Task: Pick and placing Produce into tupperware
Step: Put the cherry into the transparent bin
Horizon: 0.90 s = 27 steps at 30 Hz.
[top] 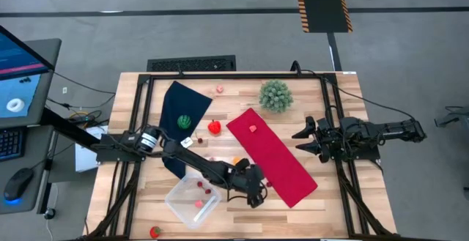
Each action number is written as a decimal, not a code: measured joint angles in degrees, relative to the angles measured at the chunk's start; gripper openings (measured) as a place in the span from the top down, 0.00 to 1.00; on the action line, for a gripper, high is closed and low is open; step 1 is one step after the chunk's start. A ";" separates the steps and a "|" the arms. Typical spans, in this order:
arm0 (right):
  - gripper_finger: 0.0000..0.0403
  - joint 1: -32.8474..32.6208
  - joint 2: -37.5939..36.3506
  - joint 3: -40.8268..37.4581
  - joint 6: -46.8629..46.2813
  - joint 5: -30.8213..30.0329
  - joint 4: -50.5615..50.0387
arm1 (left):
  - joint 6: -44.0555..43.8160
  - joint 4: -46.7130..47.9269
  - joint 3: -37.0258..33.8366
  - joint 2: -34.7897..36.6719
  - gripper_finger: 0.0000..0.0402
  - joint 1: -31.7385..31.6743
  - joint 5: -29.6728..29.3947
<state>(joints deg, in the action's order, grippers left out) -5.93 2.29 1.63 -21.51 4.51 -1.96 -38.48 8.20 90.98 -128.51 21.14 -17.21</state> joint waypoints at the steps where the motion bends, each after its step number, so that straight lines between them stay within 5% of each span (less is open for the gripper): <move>1: 0.38 0.00 0.01 0.00 -0.01 0.00 -0.01 | -0.45 0.45 -0.07 -0.10 0.60 0.13 0.00; 27: 0.38 0.00 0.01 0.02 -0.01 0.00 -0.01 | -1.05 0.70 1.26 -2.92 0.60 0.53 1.78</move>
<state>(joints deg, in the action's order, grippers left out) -5.92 2.31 1.65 -21.52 4.51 -1.98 -39.53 8.90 92.25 -131.44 21.67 -15.43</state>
